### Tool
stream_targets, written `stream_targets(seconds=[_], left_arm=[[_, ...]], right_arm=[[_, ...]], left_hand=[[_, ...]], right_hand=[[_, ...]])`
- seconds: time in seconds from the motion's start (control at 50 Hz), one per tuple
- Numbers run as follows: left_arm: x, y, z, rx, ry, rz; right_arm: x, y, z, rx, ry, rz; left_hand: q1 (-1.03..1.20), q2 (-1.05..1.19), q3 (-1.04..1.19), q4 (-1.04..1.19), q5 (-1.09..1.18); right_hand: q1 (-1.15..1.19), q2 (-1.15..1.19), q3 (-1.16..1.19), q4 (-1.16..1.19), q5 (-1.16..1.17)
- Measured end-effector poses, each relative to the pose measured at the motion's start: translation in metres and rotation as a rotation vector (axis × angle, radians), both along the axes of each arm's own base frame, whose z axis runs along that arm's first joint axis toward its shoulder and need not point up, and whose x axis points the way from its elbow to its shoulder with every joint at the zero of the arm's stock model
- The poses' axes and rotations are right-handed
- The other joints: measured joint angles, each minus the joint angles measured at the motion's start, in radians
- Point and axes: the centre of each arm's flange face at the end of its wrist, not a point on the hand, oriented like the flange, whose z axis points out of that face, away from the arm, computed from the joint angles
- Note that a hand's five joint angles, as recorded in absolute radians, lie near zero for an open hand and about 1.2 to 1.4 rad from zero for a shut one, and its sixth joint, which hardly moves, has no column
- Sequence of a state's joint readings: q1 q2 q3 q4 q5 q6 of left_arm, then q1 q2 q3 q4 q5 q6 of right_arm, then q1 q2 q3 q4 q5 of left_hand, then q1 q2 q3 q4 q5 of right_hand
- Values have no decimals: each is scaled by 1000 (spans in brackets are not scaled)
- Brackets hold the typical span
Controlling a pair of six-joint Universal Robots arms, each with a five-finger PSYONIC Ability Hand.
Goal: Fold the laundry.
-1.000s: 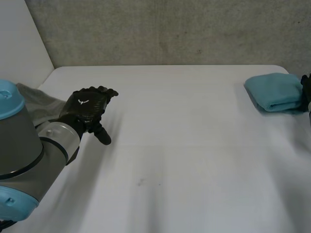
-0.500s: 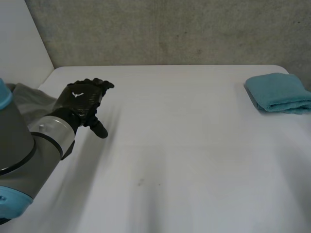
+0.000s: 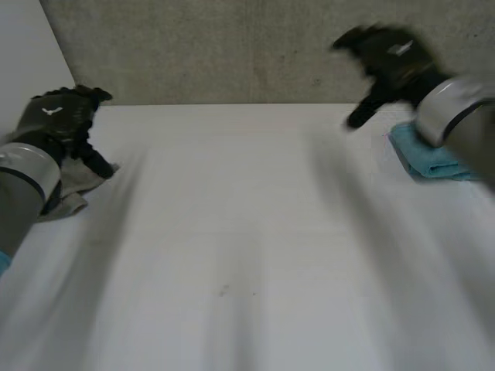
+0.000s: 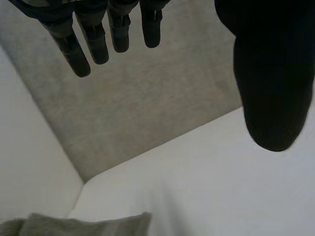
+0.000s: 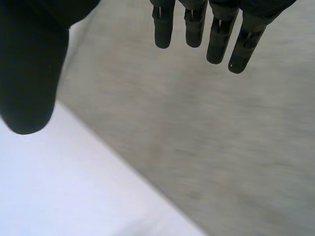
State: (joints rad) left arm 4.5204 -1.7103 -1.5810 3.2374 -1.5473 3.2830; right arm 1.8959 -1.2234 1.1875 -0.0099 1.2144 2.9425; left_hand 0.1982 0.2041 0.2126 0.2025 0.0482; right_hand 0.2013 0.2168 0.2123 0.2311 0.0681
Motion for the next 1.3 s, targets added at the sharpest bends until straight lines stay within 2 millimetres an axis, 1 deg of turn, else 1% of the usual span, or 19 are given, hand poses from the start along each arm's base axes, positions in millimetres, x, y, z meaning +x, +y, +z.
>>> stream_targets(seconds=[0.08, 0.18, 0.28, 0.48, 0.6, 0.68, 0.7, 0.76, 0.8, 0.82, 0.86, 0.92, 1.06, 1.1, 1.12, 1.18, 1.2, 1.22, 1.3], left_arm=[[21, -28, -7, -12, -16, 49], [46, -62, -27, 0, -99, 104], [70, -96, -55, 32, -242, 149], [94, -145, -102, 68, -420, 180], [101, -164, -123, 75, -513, 206], [104, -171, -131, 75, -563, 227], [107, -178, -138, 77, -618, 250], [109, -185, -145, 78, -678, 273], [109, -188, -148, 78, -712, 286], [109, -191, -150, 76, -740, 299], [108, -192, -151, 72, -758, 310], [100, -194, -149, 58, -782, 323], [38, -172, -116, -27, -685, 257], [-5, -144, -90, -72, -555, 180], [-9, -141, -88, -75, -543, 172], [-59, -96, -65, -91, -390, 51], [-67, -88, -63, -88, -367, 27], [-87, -65, -60, -76, -319, -36], [-134, 0, -64, -6, -229, -227]], right_arm=[[36, 55, -37, 76, 42, 154], [52, 94, -73, 144, 106, 239], [53, 117, -101, 167, 186, 272], [46, 121, -120, 143, 247, 246], [44, 118, -121, 141, 247, 231], [44, 118, -121, 141, 246, 229], [44, 118, -121, 142, 245, 228], [43, 118, -120, 141, 245, 228], [43, 118, -120, 141, 244, 227], [43, 118, -119, 140, 243, 227], [43, 118, -119, 139, 243, 227], [42, 118, -117, 135, 241, 225], [39, 115, -106, 110, 225, 207], [34, 109, -100, 96, 215, 183], [33, 108, -99, 95, 213, 180], [28, 99, -93, 81, 202, 143], [26, 96, -92, 79, 201, 131], [24, 92, -90, 74, 198, 111], [14, 77, -83, 61, 192, 24]], left_hand=[[0, 0, 0, 0, 0], [0, 0, 0, 0, 0], [0, 0, 0, 0, 0], [0, 0, 0, 0, 0], [15, 11, 8, 10, 6], [132, 118, 110, 112, 95], [349, 317, 306, 304, 281], [752, 725, 695, 725, 682], [764, 741, 709, 741, 696], [874, 954, 920, 963, 860], [874, 962, 935, 976, 860], [874, 967, 960, 985, 860], [874, 968, 971, 992, 860], [874, 970, 971, 993, 888], [874, 970, 971, 993, 888], [874, 973, 974, 993, 896], [874, 973, 974, 993, 896], [874, 973, 974, 993, 896], [874, 973, 974, 993, 896]], right_hand=[[0, 0, 0, 0, 0], [0, 0, 0, 0, 0], [0, 0, 0, 0, 0], [0, 0, 0, 0, 0], [0, 0, 0, 0, 0], [0, 0, 0, 0, 0], [0, 0, 0, 0, 0], [0, 0, 0, 0, 0], [0, 0, 0, 0, 0], [0, 0, 0, 0, 0], [0, 0, 0, 0, 0], [0, 0, 0, 0, 0], [0, 0, 0, 0, 0], [0, 0, 0, 0, 0], [0, 0, 0, 0, 0], [0, 0, 0, 0, 0], [0, 0, 0, 0, 0], [0, 0, 0, 0, 0], [0, 0, 0, 0, 0]])
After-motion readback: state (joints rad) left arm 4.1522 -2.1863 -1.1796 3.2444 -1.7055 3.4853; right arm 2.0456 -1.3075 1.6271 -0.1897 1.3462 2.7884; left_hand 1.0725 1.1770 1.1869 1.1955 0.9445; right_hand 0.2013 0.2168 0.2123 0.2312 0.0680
